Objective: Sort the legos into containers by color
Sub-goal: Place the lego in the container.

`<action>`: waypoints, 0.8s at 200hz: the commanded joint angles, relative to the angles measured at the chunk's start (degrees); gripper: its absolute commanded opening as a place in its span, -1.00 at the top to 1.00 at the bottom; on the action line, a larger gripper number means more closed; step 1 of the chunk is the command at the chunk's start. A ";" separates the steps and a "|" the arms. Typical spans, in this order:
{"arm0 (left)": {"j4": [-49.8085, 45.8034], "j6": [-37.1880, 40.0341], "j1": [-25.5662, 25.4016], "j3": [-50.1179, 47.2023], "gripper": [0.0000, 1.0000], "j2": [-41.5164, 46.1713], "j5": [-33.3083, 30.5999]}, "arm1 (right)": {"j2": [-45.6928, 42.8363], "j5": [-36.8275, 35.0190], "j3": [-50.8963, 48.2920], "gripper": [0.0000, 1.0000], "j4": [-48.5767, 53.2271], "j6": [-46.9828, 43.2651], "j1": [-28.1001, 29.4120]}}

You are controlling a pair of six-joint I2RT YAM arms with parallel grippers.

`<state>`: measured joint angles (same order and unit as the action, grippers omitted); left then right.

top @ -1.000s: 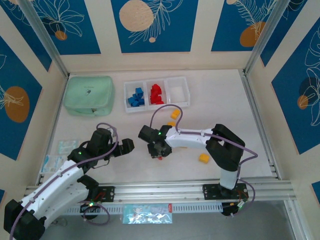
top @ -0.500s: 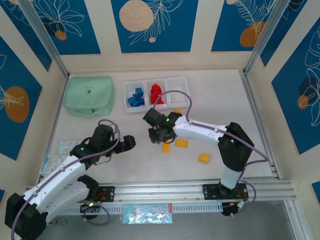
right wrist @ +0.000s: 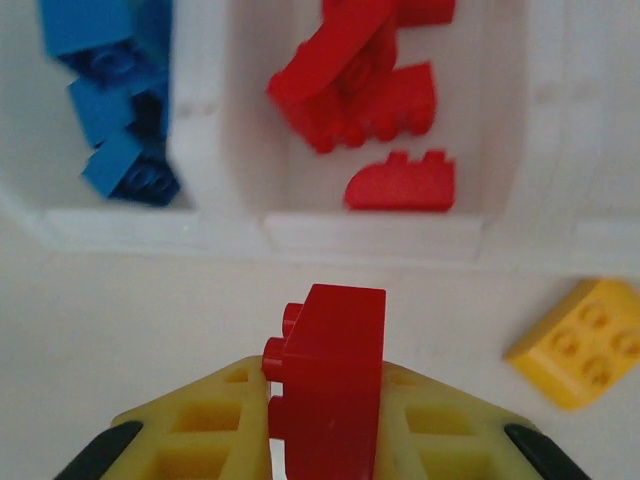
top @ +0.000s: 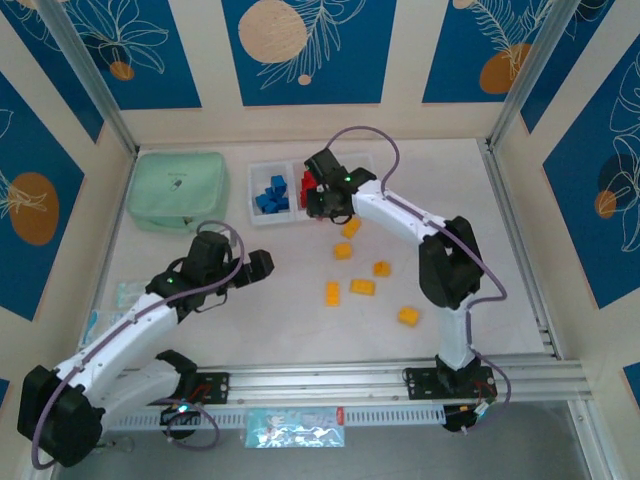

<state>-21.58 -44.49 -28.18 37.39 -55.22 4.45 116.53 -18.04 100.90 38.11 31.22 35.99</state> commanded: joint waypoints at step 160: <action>0.95 3.08 3.84 8.15 -0.99 -5.57 5.21 | 9.73 0.77 19.33 0.17 5.73 -3.12 -4.72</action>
<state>-19.07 -43.38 -25.17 42.78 -60.18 8.16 132.09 -18.37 120.64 43.09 28.71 31.35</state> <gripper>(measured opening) 0.993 0.404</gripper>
